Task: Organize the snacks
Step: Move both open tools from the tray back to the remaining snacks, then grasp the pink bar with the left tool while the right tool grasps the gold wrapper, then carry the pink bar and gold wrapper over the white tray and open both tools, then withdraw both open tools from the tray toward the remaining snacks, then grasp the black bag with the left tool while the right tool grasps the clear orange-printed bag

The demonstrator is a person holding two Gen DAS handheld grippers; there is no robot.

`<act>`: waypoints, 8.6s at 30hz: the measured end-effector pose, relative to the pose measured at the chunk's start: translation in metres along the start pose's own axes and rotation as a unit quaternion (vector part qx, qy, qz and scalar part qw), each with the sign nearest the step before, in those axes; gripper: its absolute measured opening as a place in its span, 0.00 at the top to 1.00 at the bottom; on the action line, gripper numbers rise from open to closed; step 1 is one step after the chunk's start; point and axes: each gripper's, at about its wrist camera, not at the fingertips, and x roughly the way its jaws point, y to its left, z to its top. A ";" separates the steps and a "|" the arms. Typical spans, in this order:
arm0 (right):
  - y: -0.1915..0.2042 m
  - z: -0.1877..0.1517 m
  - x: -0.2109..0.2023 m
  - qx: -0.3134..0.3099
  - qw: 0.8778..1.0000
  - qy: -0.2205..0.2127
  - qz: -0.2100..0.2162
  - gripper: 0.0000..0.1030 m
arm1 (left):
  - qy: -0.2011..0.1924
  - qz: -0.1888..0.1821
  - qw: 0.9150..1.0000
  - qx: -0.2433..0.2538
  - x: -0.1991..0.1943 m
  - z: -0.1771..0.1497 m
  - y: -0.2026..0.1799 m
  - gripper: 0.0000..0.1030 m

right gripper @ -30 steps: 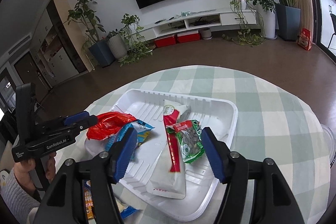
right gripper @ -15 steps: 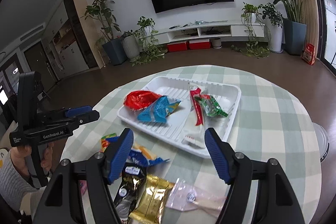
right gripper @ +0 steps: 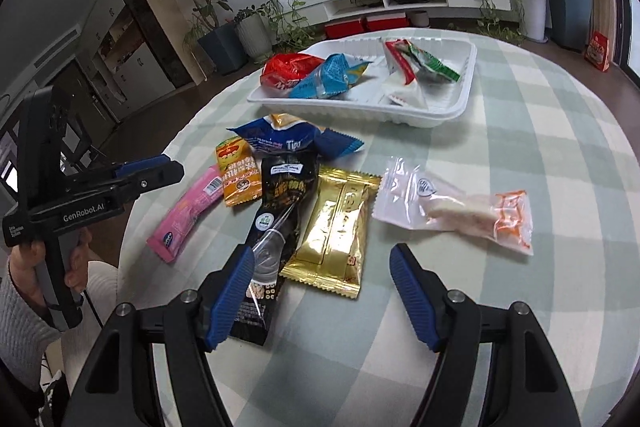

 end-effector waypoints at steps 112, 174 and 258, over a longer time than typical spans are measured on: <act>-0.036 0.071 -0.019 0.085 0.992 -0.038 0.079 0.66 | -0.027 -0.099 0.994 -0.048 0.000 0.063 0.002 0.69; -0.117 0.177 0.072 0.059 0.995 -0.049 -0.057 0.57 | 0.011 -0.077 0.997 -0.005 0.182 0.187 -0.066 0.64; -0.054 0.029 0.018 -0.214 0.971 0.086 -0.068 0.32 | 0.067 -0.078 0.992 -0.079 0.053 -0.013 -0.067 0.59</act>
